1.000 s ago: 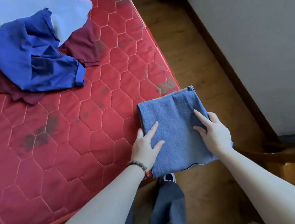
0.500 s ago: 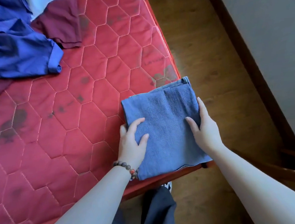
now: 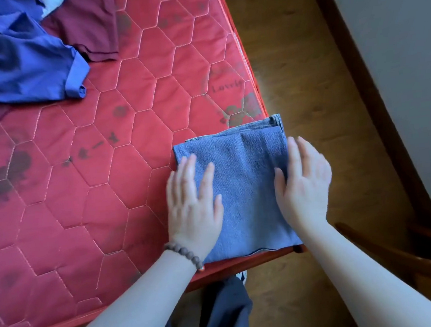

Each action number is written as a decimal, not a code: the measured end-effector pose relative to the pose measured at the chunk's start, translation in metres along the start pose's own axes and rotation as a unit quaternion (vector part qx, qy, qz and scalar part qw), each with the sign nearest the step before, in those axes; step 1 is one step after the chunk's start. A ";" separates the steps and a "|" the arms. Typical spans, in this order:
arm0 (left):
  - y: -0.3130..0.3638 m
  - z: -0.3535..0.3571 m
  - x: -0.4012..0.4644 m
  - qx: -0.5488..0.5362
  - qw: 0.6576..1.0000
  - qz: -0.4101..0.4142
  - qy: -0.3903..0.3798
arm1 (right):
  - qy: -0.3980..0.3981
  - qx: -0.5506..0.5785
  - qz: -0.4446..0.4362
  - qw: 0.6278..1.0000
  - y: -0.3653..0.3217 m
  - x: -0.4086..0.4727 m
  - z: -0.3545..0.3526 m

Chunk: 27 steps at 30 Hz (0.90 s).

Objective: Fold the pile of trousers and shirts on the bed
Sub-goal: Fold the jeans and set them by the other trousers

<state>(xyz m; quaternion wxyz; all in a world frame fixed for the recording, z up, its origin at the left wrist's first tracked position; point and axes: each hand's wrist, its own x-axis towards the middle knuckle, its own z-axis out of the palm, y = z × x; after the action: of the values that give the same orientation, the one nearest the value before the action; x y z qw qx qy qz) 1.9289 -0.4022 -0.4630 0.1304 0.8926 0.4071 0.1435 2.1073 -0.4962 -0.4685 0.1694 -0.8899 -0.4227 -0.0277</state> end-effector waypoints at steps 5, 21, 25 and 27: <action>0.000 0.032 0.018 0.100 0.986 0.037 -0.129 | -0.074 -0.074 -0.201 0.974 -0.001 0.018 0.027; -0.033 0.065 0.030 0.002 0.989 0.033 -0.144 | -0.150 0.023 -0.152 0.977 0.024 0.029 0.060; -0.026 0.042 0.024 0.001 0.990 0.013 -0.141 | -0.137 -0.056 -0.132 0.980 0.010 0.024 0.042; -0.019 0.033 0.002 0.032 0.993 0.011 -0.111 | -0.096 -0.048 -0.131 0.986 -0.003 0.003 0.035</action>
<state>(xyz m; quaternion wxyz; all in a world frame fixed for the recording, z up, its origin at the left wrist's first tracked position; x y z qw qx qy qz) 1.9291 -0.3919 -0.4999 0.1446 0.9112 0.3845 0.0314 2.1036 -0.4810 -0.5001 0.0801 -0.8324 -0.5482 0.0157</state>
